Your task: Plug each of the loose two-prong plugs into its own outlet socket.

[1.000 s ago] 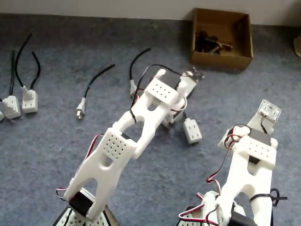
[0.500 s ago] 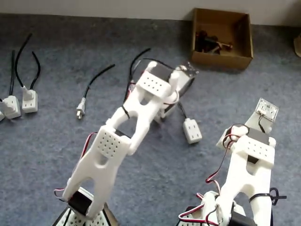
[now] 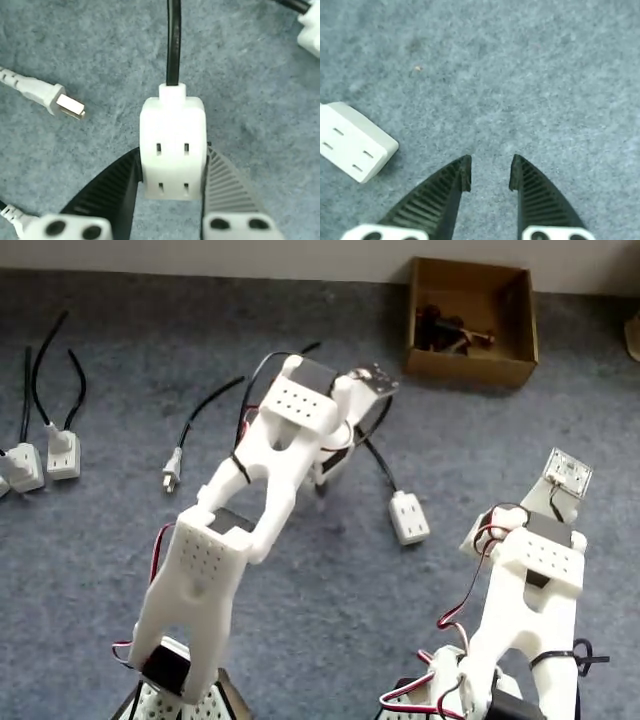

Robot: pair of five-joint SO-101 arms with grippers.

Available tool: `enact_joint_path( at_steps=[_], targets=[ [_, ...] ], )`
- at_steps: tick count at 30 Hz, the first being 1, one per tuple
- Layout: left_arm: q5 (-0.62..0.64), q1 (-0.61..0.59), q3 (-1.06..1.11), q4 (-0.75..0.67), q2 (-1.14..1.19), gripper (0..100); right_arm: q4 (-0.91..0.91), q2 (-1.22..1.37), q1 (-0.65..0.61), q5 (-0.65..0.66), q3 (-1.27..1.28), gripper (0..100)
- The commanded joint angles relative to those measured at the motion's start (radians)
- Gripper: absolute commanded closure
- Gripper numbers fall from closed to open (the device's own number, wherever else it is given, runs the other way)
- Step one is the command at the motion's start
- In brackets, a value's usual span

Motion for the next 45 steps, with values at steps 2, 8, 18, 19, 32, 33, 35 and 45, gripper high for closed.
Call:
enact_joint_path(
  at_steps=[2, 8, 18, 19, 32, 33, 35, 45],
  targets=[
    [-0.012, -0.033, 0.058, 0.012, -0.114, 100, -0.008, -0.025, -0.010, 0.014, 0.015, 86.3],
    [-0.009, -0.065, 0.176, 0.012, -0.173, 100, -0.008, -0.025, -0.012, 0.014, 0.016, 86.3],
    [-0.012, -0.044, 0.390, -0.023, -0.318, 100, -0.008, -0.025, -0.012, 0.014, 0.016, 86.3],
    [-0.012, -0.033, 0.404, -0.049, -0.321, 100, -0.008, -0.025, -0.012, 0.014, 0.016, 86.3],
    [-0.008, 0.036, 0.535, -0.351, -0.320, 100, -0.005, -0.027, -0.012, 0.014, 0.016, 86.3],
    [-0.006, 0.041, 0.547, -0.371, -0.320, 100, -0.005, -0.027, -0.012, 0.014, 0.016, 86.3],
    [-0.006, 0.044, 0.568, -0.400, -0.318, 100, -0.005, -0.027, -0.012, 0.014, 0.016, 86.3],
    [-0.006, 0.045, 0.588, -0.413, -0.318, 94, -0.005, -0.027, -0.012, 0.015, 0.016, 86.3]
  ],
)
